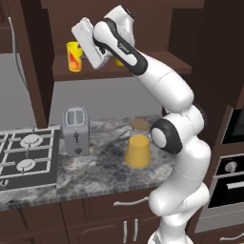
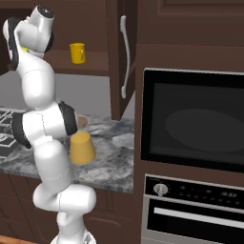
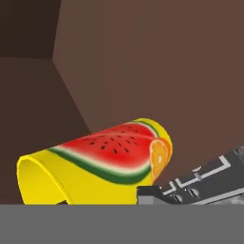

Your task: There is a tray on the dining counter. Grab the cup, mug, and pitcher and place them on the tray. The pitcher may be placed next to the tray if it cannot fit the tray.

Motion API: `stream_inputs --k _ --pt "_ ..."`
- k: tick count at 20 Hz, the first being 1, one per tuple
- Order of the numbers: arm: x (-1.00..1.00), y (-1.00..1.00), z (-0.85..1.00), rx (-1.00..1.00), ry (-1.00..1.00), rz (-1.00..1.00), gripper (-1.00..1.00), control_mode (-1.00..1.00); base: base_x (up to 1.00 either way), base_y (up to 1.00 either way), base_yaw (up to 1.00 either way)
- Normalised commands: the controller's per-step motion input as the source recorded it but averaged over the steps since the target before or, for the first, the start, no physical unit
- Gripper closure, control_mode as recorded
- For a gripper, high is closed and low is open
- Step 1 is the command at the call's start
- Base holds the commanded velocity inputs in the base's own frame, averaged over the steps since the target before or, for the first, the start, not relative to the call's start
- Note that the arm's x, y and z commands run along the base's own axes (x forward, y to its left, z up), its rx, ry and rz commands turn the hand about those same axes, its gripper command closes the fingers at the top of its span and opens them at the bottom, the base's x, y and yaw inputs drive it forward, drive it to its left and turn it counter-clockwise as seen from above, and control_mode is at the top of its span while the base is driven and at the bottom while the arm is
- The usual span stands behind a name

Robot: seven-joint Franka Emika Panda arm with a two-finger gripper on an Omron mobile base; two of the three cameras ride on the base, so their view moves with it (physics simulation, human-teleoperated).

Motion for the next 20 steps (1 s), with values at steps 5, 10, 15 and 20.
stream_inputs --k 5,10,15,20 --pt "-0.66 -0.34 -0.34 0.03 -0.15 -0.06 1.0 -1.0 0.0 0.0 0.0" --pt "-0.81 -0.4 -0.29 0.09 -0.13 -0.08 1.0 -1.0 0.0 0.0 0.0" --pt "-0.92 -0.77 0.0 0.02 -0.01 -0.15 1.0 -1.0 0.0 0.0 0.0" --pt "-0.98 -0.66 0.0 0.0 0.07 -0.09 1.0 -1.0 0.0 0.0 0.0"
